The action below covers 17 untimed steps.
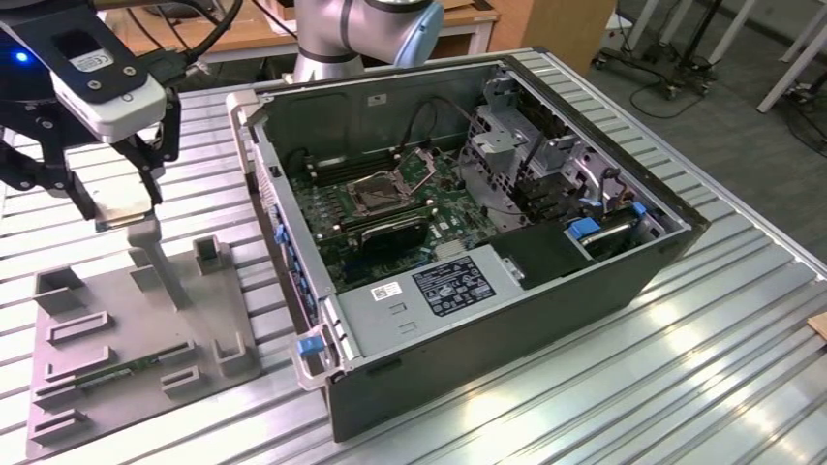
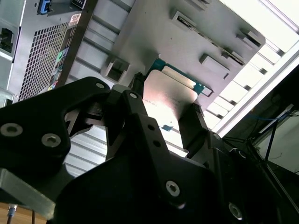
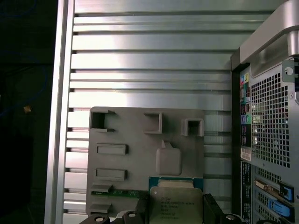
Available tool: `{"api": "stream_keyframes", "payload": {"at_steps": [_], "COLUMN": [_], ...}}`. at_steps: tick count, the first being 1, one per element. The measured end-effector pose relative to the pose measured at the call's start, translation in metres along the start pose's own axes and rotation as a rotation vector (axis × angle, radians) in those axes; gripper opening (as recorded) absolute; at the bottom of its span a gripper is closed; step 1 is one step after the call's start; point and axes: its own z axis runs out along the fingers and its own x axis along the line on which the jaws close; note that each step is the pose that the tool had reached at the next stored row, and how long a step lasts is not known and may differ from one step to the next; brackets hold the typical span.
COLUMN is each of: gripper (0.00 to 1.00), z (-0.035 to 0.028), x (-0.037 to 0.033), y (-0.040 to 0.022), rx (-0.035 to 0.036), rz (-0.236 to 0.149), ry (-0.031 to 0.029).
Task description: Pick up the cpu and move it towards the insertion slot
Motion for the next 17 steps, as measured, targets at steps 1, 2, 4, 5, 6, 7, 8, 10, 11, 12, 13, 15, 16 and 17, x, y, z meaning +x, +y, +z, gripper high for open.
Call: {"api": "stream_keyframes", "payload": {"at_steps": [1,2,4,5,6,7,8,10,11,12,13,15,16,17], "gripper": [0.54,0.54,0.54,0.54,0.54,0.54,0.54,0.54,0.54,0.54,0.54,0.54,0.54,0.54], "z": [0.0000,0.0000,0.0000,0.0000,0.0000,0.0000,0.0000,0.0000,0.0000,0.0000,0.0000,0.0001,0.0000,0.0001], "x": [-0.0006,-0.0012,-0.0024,-0.0029,-0.0035,-0.0041,-0.0047,-0.0058,-0.0063,-0.0069,-0.0075,-0.0086,-0.0091,-0.0096], "y": [0.0000,0.0000,-0.0001,-0.0001,-0.0001,-0.0001,-0.0001,-0.0001,-0.0001,-0.0002,-0.0002,-0.0002,-0.0002,-0.0002], "rx": [0.0000,0.0000,0.0001,0.0000,0.0001,0.0000,0.0000,0.0000,0.0001,0.0000,0.0000,0.0000,0.0001,0.0000], "rz": [0.000,0.000,0.000,0.000,0.000,0.000,0.000,0.000,0.000,0.000,0.000,0.000,0.000,0.000], "ry": [0.0000,0.0000,0.0001,0.0001,0.0000,0.0000,0.0001,0.0000,0.0001,0.0001,0.0000,0.0000,0.0001,0.0000]}}
